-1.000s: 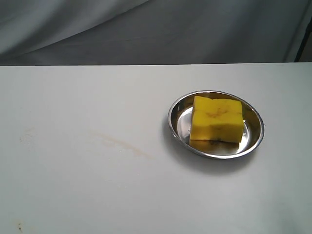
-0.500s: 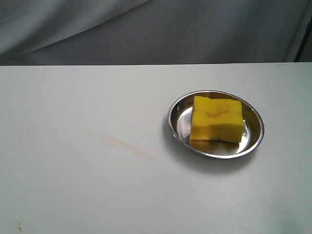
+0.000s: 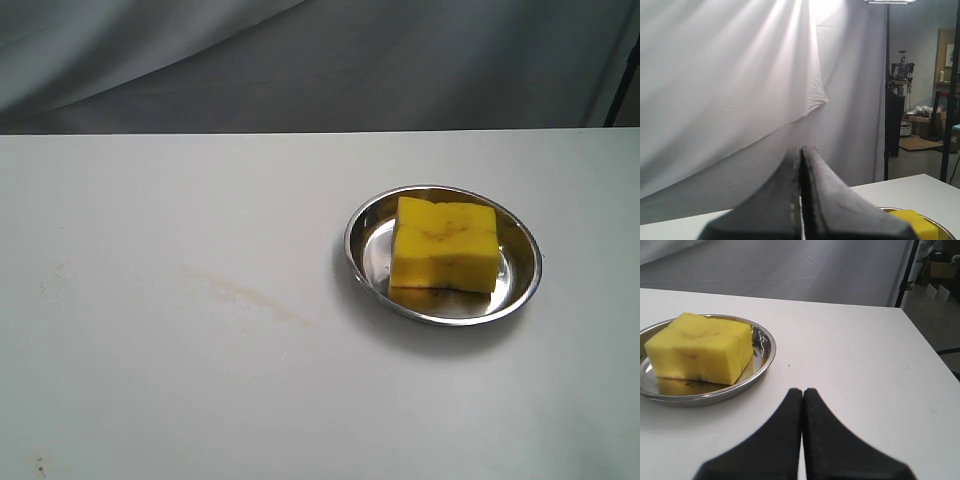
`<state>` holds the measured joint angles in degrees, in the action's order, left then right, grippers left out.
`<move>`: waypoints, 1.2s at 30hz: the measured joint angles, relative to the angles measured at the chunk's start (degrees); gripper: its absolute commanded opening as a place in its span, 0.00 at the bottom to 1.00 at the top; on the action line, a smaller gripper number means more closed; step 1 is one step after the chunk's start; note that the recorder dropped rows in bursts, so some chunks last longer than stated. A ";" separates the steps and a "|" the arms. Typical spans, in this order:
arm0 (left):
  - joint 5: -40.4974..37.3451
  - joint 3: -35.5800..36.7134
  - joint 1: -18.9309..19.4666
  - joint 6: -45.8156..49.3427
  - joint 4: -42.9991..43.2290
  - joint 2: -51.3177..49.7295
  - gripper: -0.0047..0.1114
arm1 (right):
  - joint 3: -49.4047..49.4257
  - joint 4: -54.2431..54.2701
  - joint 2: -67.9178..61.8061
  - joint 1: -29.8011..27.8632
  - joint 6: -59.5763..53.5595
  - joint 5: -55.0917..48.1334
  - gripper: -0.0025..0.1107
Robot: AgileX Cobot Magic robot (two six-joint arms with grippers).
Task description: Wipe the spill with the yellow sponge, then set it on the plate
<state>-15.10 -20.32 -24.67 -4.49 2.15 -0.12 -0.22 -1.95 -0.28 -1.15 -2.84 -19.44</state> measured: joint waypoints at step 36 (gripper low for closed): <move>-4.75 18.68 0.00 -5.87 5.06 0.00 0.04 | 0.00 0.00 0.00 0.00 0.00 0.00 0.02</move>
<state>-19.85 -1.64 -24.67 -10.36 7.21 -0.12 -0.22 -1.95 -0.28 -1.15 -2.84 -19.44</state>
